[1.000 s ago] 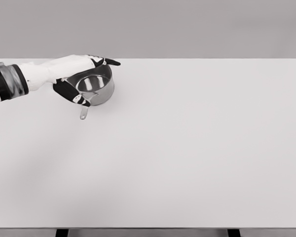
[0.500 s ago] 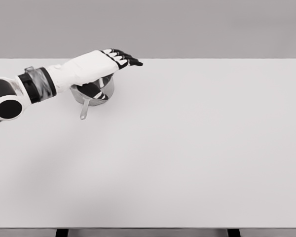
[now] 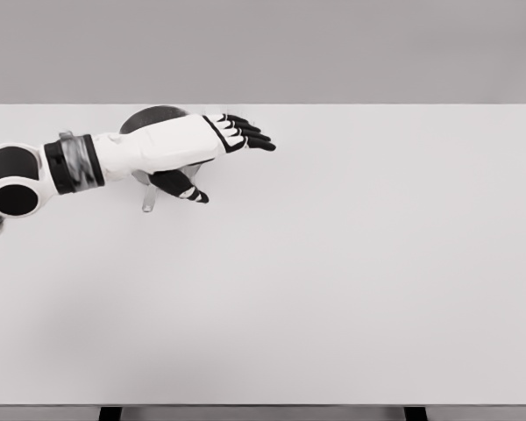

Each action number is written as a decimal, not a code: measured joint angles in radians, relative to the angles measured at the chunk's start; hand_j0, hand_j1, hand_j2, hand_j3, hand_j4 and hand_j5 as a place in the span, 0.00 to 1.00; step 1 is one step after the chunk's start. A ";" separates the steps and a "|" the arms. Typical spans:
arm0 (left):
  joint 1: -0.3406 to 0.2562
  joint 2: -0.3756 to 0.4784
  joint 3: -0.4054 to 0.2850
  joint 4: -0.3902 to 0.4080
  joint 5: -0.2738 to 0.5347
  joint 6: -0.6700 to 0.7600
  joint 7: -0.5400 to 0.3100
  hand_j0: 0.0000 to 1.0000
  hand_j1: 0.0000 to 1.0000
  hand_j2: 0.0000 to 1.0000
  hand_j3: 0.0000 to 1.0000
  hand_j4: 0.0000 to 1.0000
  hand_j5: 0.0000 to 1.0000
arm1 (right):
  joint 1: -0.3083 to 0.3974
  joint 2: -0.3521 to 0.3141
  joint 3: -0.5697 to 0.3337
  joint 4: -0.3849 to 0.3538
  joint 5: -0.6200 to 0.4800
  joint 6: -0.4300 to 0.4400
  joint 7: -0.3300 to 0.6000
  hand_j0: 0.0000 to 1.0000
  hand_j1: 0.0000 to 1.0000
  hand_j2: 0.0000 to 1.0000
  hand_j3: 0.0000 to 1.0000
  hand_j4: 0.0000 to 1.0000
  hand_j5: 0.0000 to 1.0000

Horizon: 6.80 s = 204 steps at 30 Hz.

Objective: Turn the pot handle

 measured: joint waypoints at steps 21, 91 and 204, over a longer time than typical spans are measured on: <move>0.069 -0.029 -0.017 -0.087 -0.110 0.546 0.098 1.00 1.00 1.00 1.00 1.00 1.00 | 0.000 0.000 0.000 0.000 0.000 0.000 0.000 1.00 1.00 1.00 1.00 1.00 1.00; 0.146 -0.085 -0.001 -0.001 -0.241 0.613 0.100 1.00 1.00 1.00 1.00 1.00 1.00 | 0.000 0.000 0.000 0.000 0.000 0.000 0.000 1.00 1.00 1.00 1.00 1.00 1.00; 0.189 0.006 0.066 0.036 -0.268 0.601 0.095 1.00 1.00 1.00 1.00 1.00 1.00 | 0.000 0.000 0.000 0.000 0.000 0.000 0.000 1.00 1.00 1.00 1.00 1.00 1.00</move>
